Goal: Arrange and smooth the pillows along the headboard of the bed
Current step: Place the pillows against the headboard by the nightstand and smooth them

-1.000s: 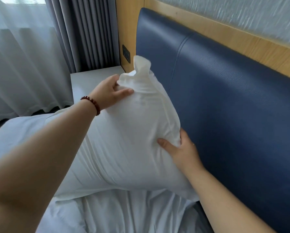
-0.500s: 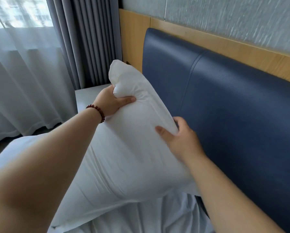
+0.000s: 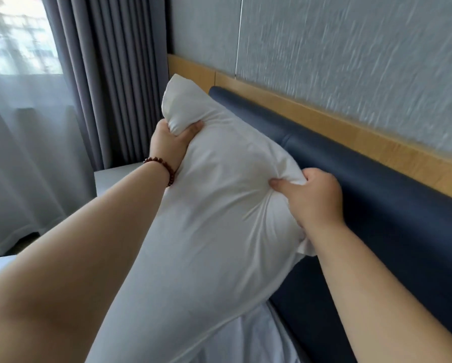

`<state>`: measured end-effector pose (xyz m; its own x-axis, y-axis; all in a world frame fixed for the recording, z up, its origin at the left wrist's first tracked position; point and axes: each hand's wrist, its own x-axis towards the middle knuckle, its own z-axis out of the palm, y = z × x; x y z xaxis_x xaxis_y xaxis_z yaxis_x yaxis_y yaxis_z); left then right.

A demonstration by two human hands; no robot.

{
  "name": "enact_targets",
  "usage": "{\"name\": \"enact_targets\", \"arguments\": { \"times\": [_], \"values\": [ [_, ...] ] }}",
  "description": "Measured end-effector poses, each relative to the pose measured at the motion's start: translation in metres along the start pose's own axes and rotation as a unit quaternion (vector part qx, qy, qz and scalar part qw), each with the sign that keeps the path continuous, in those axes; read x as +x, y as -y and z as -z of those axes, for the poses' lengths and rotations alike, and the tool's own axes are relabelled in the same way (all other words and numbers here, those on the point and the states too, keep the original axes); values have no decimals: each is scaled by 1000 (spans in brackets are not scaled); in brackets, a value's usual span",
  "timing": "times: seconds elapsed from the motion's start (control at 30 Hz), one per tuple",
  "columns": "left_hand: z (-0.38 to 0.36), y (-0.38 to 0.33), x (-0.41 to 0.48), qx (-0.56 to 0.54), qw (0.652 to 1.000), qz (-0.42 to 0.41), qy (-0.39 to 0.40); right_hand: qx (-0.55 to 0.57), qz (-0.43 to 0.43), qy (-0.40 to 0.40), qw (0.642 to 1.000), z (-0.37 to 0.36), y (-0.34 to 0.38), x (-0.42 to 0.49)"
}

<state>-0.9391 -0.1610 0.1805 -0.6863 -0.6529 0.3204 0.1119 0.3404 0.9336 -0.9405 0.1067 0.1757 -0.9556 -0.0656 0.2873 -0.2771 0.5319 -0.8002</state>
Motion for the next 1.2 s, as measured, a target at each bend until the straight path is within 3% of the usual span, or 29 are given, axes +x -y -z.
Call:
{"name": "enact_targets", "arguments": {
  "times": [0.13,0.3,0.43,0.6,0.7,0.8,0.9,1.07,1.2],
  "values": [
    [-18,0,15,5,1000,14,19,-68,30,-55,996,12,4,16],
    [-51,41,8,67,991,54,99,-188,126,-90,970,-15,-22,8],
    [-74,89,-38,130,985,17,111,-308,290,-177,889,-34,-42,-13],
    [-79,162,-92,121,970,128,166,-436,346,-58,829,-75,-76,-33],
    [-67,219,-131,180,924,214,260,-462,354,1,813,-99,-101,-34],
    [-41,265,-176,378,845,178,335,-483,345,21,805,-116,-115,-34],
    [-18,284,-212,390,870,177,247,-501,346,45,792,-135,-116,-47],
    [13,305,-236,388,865,306,84,-567,357,183,720,-177,-145,-83],
    [38,318,-253,194,863,465,-49,-543,350,284,709,-206,-167,-92]
  ]
}}
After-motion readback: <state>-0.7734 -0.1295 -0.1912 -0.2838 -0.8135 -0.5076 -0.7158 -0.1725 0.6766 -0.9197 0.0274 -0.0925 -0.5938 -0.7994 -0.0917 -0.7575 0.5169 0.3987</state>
